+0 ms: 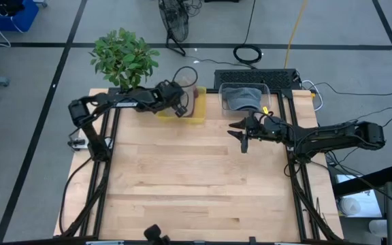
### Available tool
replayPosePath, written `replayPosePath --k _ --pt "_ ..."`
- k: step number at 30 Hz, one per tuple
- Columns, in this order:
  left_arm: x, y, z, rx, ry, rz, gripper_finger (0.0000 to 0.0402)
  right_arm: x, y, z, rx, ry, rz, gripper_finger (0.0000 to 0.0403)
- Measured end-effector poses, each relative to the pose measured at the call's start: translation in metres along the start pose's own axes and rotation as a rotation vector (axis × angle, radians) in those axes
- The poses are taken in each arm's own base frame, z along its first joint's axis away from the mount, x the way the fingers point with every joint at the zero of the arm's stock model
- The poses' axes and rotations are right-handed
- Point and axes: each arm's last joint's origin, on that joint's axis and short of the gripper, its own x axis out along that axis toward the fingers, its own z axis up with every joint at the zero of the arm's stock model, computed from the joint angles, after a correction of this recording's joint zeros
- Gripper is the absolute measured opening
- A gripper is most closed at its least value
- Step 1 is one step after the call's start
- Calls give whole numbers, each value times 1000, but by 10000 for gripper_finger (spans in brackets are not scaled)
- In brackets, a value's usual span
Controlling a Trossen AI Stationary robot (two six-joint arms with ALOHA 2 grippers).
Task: Pick & Place hat
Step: Put the brown cap into the yellow bin
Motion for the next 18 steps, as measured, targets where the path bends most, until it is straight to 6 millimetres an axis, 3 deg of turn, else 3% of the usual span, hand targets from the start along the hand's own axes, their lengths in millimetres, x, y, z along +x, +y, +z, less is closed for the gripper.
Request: replayPosePath --k 6,12,18 --pt "9 -11 0 -2 -28 -23 8 0 0 0 -3 -3 0 128" --pt "20 -29 -7 53 -2 -19 31 0 0 1 11 -7 0 128" --pt "1 -33 -1 108 -39 35 40 0 0 1 10 -7 0 128"
